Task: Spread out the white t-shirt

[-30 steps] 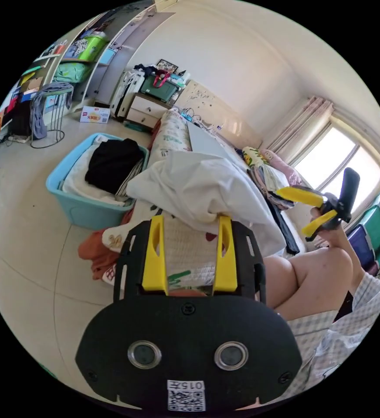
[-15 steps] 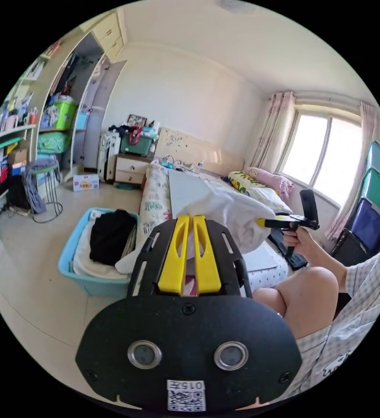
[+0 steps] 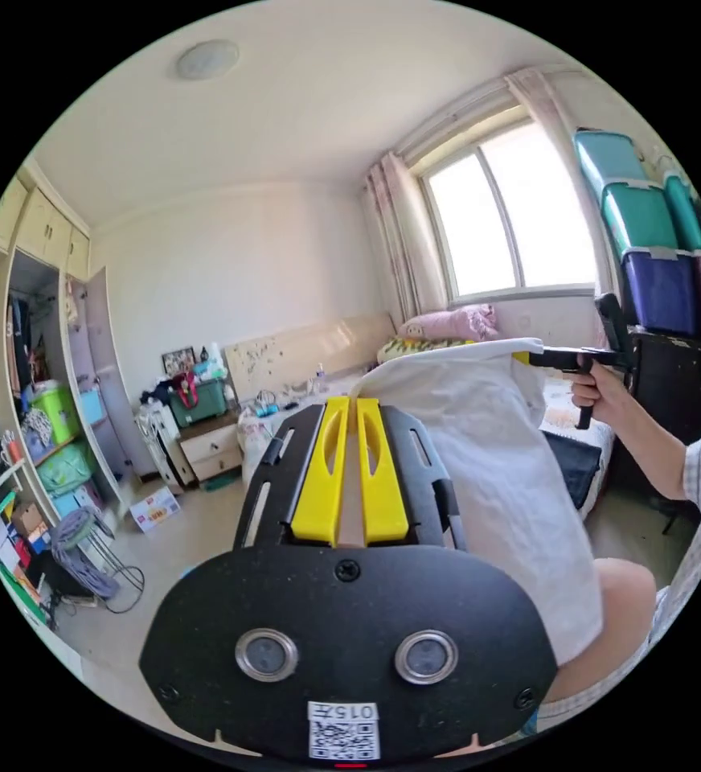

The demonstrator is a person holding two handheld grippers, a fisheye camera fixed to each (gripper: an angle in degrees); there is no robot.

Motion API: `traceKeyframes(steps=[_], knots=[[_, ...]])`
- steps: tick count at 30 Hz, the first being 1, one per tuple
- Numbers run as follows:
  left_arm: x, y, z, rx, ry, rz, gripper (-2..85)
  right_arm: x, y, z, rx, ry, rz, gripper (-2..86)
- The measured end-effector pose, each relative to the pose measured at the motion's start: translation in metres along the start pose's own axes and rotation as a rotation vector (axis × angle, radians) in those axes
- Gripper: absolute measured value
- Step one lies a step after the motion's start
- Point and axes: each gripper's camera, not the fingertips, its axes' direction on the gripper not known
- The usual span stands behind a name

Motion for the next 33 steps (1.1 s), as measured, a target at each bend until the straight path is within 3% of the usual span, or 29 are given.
traceKeyframes(steps=[3, 7, 9, 14, 19, 22, 26, 31, 33], knots=[[-0.051, 0.042, 0.083, -0.262, 0.242, -0.293, 6.5, 0.044, 0.046, 0.054, -0.195, 0.061, 0.213, 4.1], [-0.068, 0.117, 0.078, -0.188, 0.567, -0.409, 7.9, 0.043, 0.111, 0.045, -0.147, -0.132, 0.125, 4.4], [-0.056, 0.152, 0.051, -0.144, 0.666, -0.374, 8.1, 0.028, 0.144, 0.033, -0.133, -0.152, 0.027, 4.7], [-0.008, 0.179, 0.019, -0.136, 0.661, -0.238, 8.4, -0.004, 0.185, 0.027, -0.142, -0.251, -0.029, 6.5], [0.031, 0.168, 0.042, -0.300, 0.815, -0.070, 10.7, -0.015, 0.207, 0.031, -0.139, -0.339, 0.062, 9.2], [0.045, 0.158, 0.054, -0.364, 0.804, 0.016, 10.8, -0.021, 0.216, 0.030, -0.157, -0.327, 0.061, 8.3], [0.031, 0.139, 0.068, -0.377, 0.848, -0.117, 1.0, -0.036, 0.220, 0.032, -0.229, -0.239, 0.050, 7.9], [-0.018, 0.117, 0.025, -0.087, 0.688, -0.366, -0.7, -0.050, 0.212, 0.025, -0.215, -0.216, 0.070, 7.8], [-0.034, 0.107, -0.001, -0.012, 0.480, -0.431, -0.8, -0.062, 0.204, 0.024, -0.211, -0.210, 0.041, 7.5]])
